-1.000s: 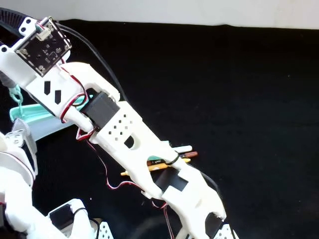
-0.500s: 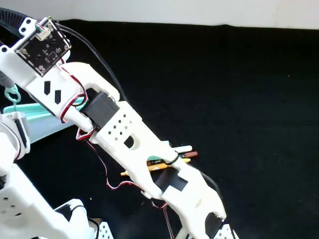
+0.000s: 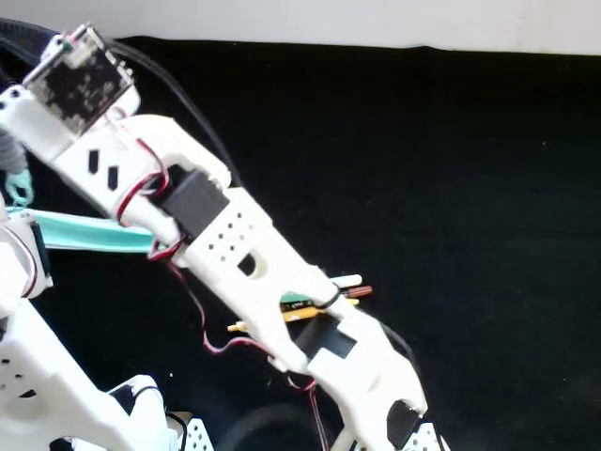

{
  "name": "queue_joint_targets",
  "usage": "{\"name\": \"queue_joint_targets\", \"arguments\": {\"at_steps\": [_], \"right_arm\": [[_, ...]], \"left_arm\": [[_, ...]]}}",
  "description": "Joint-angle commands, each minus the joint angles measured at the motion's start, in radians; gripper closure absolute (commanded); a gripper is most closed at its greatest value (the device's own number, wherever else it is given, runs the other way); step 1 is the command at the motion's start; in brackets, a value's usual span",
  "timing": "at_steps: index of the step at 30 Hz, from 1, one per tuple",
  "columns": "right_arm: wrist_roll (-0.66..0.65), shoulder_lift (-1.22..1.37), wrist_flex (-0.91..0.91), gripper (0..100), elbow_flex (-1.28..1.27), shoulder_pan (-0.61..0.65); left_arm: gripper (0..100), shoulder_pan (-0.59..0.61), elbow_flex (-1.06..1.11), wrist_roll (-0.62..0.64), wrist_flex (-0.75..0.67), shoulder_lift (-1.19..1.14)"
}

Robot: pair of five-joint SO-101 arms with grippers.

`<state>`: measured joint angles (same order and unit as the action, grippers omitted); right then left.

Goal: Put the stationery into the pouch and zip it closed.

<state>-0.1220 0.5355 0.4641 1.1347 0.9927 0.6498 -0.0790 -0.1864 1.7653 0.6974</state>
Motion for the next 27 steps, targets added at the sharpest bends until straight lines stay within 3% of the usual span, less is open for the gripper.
{"name": "queue_joint_targets", "arguments": {"at_steps": [1, 5, 8, 18, 27], "right_arm": [[0.008, -0.013, 0.177, 99.2, 0.013, -0.061], [0.008, -0.028, 0.426, 99.2, 0.047, -0.108], [0.008, -0.051, 0.653, 99.2, 0.13, -0.122], [0.005, -0.067, 1.233, 99.2, 0.432, -0.12], [0.008, -0.067, 1.3, 99.2, 0.461, -0.255]], "left_arm": [[99, 0.01, -0.096, 0.037, -0.005, -0.001], [99, 0.018, -0.148, 0.049, -0.025, -0.005], [99, 0.093, -0.145, 0.081, -0.078, -0.007], [99, 0.177, -0.012, 0.103, -0.141, -0.007], [99, 0.179, -0.012, 0.129, -0.147, -0.007]]}}
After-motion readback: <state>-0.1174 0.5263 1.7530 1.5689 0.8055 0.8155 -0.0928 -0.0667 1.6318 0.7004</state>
